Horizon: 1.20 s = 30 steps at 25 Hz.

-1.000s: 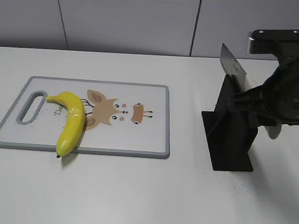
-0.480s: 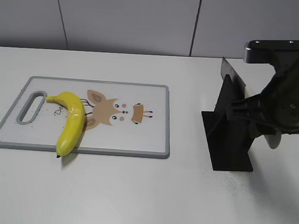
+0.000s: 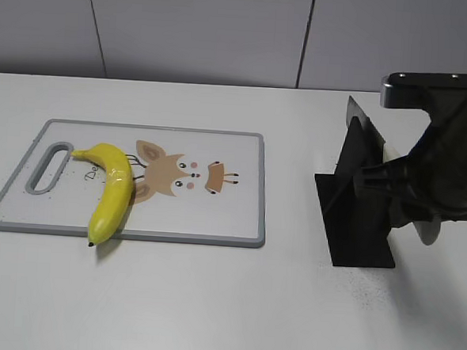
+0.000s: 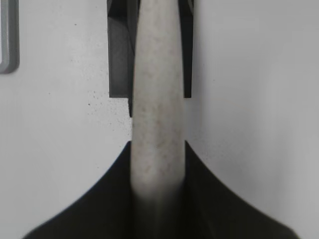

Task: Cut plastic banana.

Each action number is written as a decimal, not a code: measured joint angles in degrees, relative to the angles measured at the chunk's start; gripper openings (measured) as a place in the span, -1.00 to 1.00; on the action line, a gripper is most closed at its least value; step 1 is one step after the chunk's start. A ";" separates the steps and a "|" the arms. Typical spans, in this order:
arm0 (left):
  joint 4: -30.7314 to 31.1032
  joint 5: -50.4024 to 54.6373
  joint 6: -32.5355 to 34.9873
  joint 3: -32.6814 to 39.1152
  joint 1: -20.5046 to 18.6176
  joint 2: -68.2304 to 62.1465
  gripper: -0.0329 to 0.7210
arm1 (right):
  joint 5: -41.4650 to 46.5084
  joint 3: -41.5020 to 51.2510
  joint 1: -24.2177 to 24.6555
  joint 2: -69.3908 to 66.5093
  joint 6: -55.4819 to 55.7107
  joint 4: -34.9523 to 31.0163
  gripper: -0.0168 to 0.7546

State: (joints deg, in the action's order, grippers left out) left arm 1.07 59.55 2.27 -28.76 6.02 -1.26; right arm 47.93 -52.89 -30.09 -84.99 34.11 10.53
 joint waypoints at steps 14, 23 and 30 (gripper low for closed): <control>0.00 0.00 0.11 0.00 0.00 0.00 0.64 | 4.31 0.00 0.00 0.00 -2.37 -2.86 -0.49; 0.00 0.00 0.14 0.00 0.00 0.00 0.64 | 4.70 0.00 0.00 0.00 -2.37 -2.97 -0.40; 0.00 0.00 0.20 0.00 0.00 0.00 0.64 | 5.16 0.00 0.00 0.00 -3.80 -3.33 0.66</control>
State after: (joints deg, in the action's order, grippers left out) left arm 1.07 59.55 2.47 -28.76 6.02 -1.26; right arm 53.09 -52.89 -30.09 -84.99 30.31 7.20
